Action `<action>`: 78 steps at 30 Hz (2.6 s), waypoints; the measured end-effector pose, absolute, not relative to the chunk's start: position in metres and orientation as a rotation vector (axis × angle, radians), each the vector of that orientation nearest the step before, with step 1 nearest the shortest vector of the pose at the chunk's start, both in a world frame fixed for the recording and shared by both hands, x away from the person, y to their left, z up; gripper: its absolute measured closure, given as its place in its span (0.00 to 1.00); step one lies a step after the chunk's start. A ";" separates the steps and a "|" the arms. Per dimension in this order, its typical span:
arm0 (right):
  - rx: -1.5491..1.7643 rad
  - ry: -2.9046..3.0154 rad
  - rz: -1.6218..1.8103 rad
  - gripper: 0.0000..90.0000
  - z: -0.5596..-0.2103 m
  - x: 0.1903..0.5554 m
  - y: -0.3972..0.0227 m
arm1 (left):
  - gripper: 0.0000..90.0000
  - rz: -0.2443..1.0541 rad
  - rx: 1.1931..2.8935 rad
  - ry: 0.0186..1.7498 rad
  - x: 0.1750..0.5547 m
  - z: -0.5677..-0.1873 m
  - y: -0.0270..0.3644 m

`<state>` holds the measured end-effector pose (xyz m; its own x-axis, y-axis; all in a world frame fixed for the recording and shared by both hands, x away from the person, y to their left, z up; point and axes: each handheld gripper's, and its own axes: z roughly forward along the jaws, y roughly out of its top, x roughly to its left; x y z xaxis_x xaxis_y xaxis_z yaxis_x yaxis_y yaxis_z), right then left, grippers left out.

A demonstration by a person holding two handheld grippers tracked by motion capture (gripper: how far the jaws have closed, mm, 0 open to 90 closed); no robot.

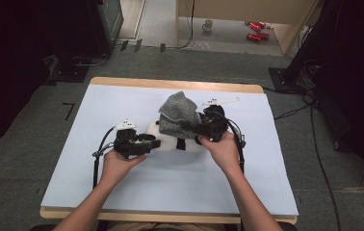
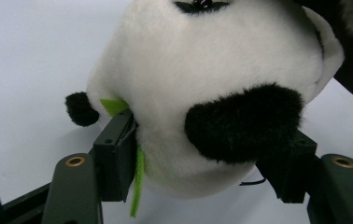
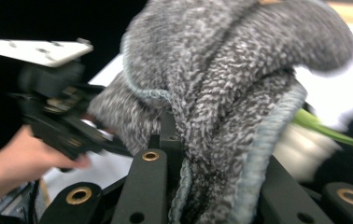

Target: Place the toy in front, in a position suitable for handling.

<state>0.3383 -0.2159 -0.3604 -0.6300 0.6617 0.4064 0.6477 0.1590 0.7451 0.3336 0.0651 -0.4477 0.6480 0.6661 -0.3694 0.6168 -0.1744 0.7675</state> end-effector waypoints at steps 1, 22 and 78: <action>1.321 2.385 1.522 0.88 -0.359 0.336 -0.209 | 0.39 0.061 1.862 1.021 0.334 -0.448 0.065; 1.405 2.323 1.330 0.87 -0.385 0.346 -0.231 | 0.38 -0.021 1.795 1.044 0.349 -0.456 0.075; 1.526 2.153 1.367 0.87 -0.381 0.337 -0.286 | 0.38 -0.041 1.786 1.051 0.362 -0.455 0.075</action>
<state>0.3367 -0.2861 -0.3807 -0.4621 0.8165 0.3462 0.6606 0.0565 0.7486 0.3615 0.0750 -0.4555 0.6184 0.6300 -0.4699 0.6646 -0.1001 0.7405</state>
